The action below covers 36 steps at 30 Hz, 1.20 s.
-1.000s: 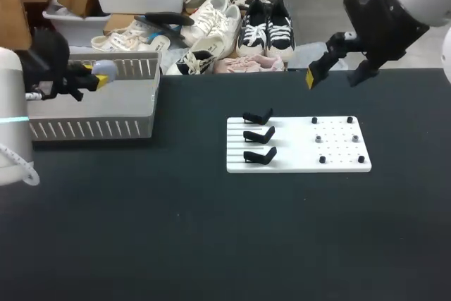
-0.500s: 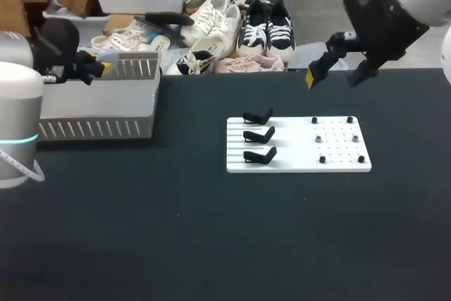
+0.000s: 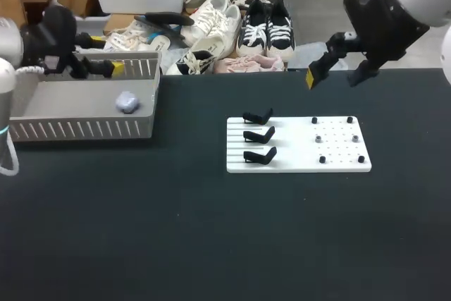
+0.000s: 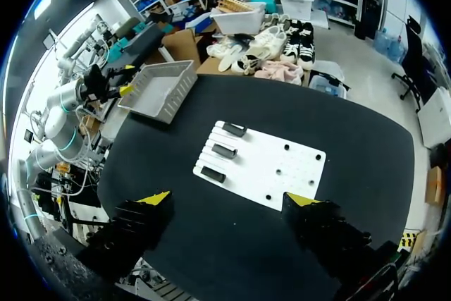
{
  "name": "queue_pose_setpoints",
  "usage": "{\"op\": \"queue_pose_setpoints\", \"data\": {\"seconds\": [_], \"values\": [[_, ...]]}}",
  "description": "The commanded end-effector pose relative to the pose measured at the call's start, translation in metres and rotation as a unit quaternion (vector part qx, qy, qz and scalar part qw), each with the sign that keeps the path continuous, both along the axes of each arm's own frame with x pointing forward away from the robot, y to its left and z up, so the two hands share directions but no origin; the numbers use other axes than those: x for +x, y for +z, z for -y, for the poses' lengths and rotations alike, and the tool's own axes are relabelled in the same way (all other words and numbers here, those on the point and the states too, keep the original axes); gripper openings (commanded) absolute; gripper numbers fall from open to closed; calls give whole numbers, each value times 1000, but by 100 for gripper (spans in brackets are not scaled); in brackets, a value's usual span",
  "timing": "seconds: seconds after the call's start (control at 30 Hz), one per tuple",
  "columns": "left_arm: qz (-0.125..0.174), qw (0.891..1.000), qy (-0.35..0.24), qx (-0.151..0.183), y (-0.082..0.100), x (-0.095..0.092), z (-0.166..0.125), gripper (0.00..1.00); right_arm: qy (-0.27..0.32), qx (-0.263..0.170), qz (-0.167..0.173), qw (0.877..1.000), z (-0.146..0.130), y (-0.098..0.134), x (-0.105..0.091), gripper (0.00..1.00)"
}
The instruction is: Pick up each earbud case from the left stands, insert the matching earbuds, close the lid, and place the case in the box.
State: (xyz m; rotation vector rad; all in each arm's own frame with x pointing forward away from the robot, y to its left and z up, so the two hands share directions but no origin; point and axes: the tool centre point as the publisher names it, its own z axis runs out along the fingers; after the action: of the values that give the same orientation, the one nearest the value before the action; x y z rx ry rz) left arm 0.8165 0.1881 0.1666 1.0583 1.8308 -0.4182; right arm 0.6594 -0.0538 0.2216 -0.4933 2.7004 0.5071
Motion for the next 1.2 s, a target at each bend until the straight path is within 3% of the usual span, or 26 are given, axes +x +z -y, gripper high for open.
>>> {"op": "queue_pose_setpoints", "data": {"seconds": [0.03,0.27,1.2], "values": [[50,996,-42,-56,11,-42,1,100,-1,0,1,1000,1,0,-2,100],[52,988,-106,-101,12,-75,41,100,-1,0,1,1000,1,0,-2,100],[52,988,-106,-101,12,-75,41,100,-1,0,1,1000,1,0,-2,100]]}}
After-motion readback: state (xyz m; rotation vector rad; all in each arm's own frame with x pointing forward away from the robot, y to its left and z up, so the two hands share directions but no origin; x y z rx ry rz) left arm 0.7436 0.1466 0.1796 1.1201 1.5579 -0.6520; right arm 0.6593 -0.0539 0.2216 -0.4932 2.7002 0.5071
